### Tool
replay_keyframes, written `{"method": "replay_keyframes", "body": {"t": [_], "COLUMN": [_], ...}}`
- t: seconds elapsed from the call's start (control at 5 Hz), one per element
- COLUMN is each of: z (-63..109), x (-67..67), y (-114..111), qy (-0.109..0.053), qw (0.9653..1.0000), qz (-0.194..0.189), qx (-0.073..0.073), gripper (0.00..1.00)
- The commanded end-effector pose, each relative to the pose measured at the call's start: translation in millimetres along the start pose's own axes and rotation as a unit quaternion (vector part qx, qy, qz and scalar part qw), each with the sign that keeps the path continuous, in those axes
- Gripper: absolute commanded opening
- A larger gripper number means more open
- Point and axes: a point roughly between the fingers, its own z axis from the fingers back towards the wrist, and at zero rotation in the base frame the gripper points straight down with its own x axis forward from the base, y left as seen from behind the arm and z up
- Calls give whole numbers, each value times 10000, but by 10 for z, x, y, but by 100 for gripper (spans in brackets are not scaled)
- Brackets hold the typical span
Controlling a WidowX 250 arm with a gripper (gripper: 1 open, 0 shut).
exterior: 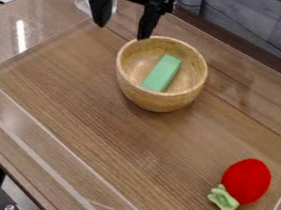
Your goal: Put the green stick in the brown bowl
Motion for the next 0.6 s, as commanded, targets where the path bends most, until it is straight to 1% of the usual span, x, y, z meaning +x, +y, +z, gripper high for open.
{"method": "replay_keyframes", "body": {"t": [0.0,0.2,0.4], "z": [131,204,207], "x": [145,179,168], "y": [50,98,82], "qy": [-250,-305,-309], "qw": [9988,9970,9986], "qz": [412,713,420], "qx": [14,77,49], "gripper": [0,100,100]}}
